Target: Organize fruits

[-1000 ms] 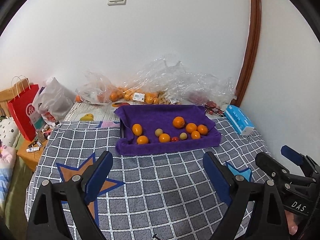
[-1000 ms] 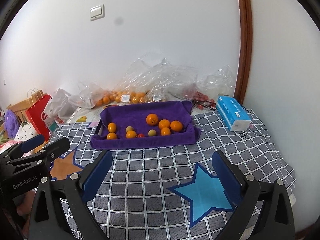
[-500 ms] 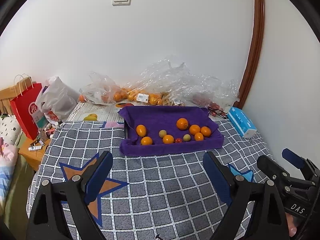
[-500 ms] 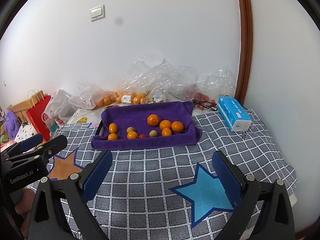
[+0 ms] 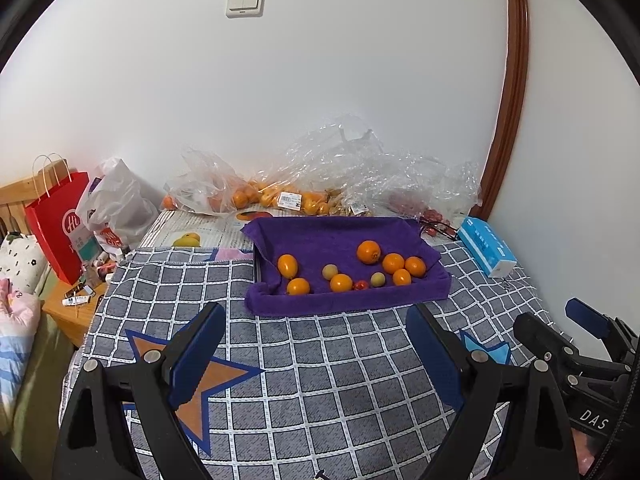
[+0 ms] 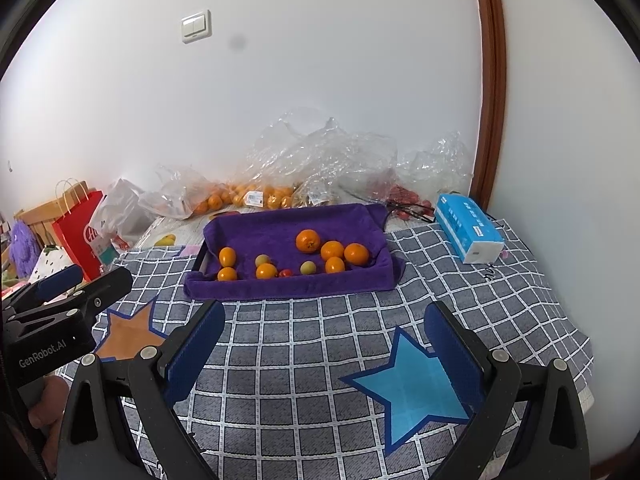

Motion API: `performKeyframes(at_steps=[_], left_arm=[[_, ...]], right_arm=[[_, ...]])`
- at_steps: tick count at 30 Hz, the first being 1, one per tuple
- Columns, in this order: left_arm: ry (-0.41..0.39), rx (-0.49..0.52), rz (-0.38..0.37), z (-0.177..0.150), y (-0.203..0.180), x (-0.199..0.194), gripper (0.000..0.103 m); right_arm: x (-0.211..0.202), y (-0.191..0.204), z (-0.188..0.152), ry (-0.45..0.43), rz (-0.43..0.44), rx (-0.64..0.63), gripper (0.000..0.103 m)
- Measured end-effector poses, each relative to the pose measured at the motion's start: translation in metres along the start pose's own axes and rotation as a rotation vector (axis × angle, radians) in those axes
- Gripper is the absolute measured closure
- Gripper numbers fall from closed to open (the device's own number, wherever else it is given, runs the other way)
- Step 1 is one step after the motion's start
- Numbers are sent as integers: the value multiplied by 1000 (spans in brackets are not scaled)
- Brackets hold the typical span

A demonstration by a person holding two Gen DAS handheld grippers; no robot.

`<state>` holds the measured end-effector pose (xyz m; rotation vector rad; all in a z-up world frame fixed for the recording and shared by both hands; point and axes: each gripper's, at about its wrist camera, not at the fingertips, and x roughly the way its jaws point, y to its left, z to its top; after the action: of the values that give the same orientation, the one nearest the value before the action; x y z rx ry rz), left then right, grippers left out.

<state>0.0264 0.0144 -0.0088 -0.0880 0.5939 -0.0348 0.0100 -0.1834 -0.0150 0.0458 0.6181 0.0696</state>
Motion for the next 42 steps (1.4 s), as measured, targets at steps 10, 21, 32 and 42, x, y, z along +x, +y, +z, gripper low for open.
performKeyframes(at_steps=[10, 21, 32, 42], left_arm=[[-4, -3, -2, -1, 1, -1, 12], [-5, 0, 1, -2, 3, -2, 11], [-2, 3, 4, -1, 4, -2, 11], [-6, 4, 1, -1, 4, -4, 11]], right_arm=[[-2, 1, -1, -5, -6, -6, 4], [-1, 2, -1, -3, -4, -2, 4], [-2, 2, -2, -1, 0, 2, 4], [-2, 2, -2, 2, -3, -4, 4]])
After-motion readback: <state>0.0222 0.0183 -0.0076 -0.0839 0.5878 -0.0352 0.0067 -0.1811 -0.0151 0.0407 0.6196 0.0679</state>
